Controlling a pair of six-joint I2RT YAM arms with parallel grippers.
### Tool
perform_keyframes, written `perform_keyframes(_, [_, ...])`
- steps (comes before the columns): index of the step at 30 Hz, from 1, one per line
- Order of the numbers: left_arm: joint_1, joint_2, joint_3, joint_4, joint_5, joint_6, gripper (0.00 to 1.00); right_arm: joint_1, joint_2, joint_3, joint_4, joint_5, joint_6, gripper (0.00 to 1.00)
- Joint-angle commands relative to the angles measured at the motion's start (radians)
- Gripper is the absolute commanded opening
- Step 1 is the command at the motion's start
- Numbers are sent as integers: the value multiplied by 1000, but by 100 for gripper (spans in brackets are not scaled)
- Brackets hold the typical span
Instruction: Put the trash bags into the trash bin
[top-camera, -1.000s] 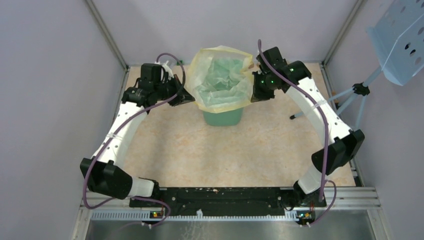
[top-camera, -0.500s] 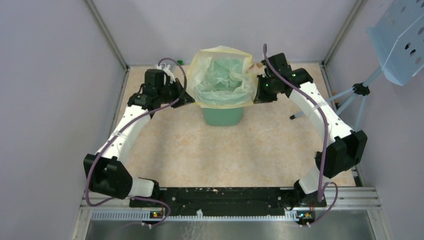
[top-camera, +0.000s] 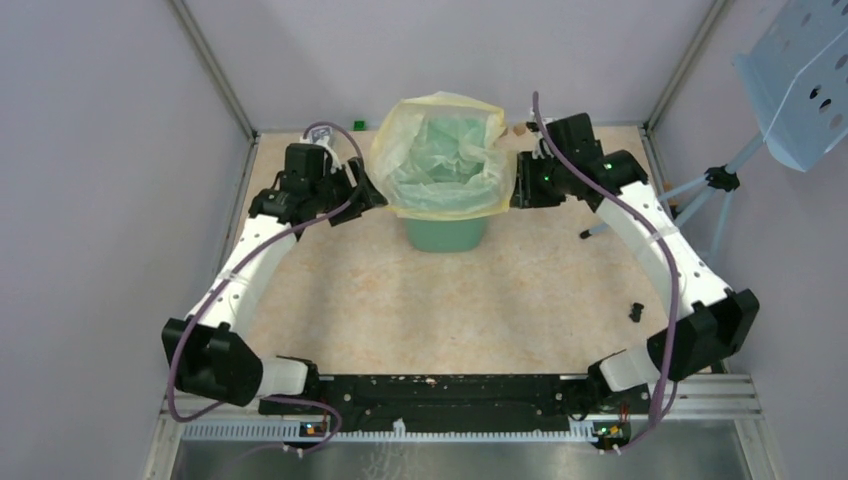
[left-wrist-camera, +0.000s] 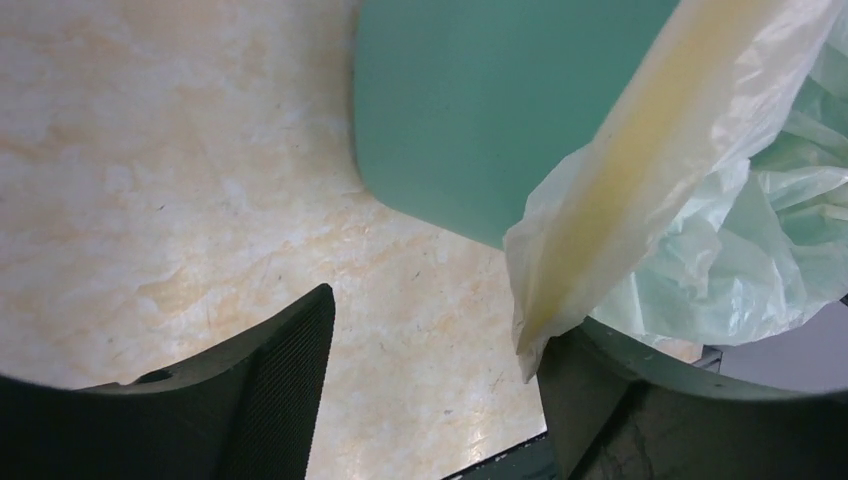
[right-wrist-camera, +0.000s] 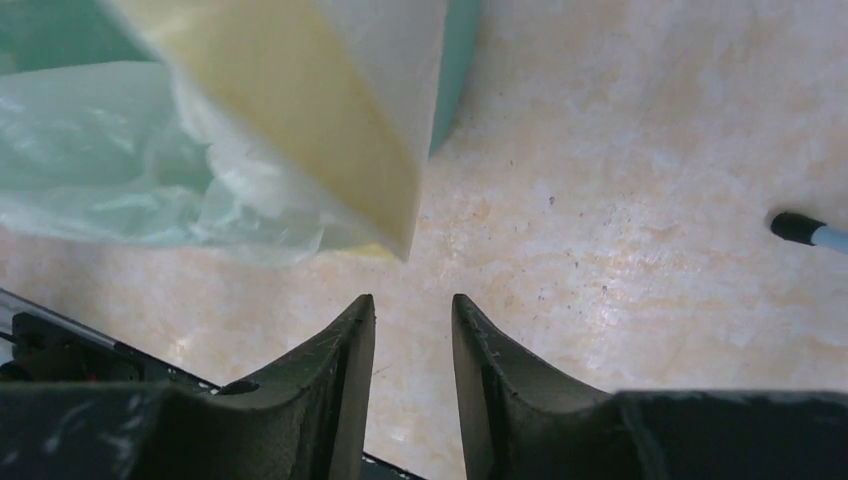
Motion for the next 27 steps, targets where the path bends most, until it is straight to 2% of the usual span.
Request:
perform_keyframes(1, [9, -121, 96, -85, -96, 64, 80, -10, -152, -3, 133, -42, -93, 38])
perform_keyframes(4, [9, -187, 97, -7, -120, 137, 88, -9, -174, 35, 180, -57, -118, 54])
perform_keyframes(8, [9, -196, 114, 95, -132, 197, 97, -9, -124, 164, 186, -68, -147, 62])
perform_keyframes(11, [9, -139, 147, 151, -101, 228, 96, -10, -38, 272, 169, -55, -140, 63])
perform_keyframes(18, [9, 11, 206, 268, -66, 231, 88, -9, 136, 445, 102, -65, -77, 61])
perform_keyframes(24, [9, 81, 237, 338, -50, 224, 81, 7, 183, 457, 56, -48, -118, 61])
perform_keyframes(27, [9, 103, 256, 349, -75, 236, 80, 11, 193, 445, 41, -20, -126, 55])
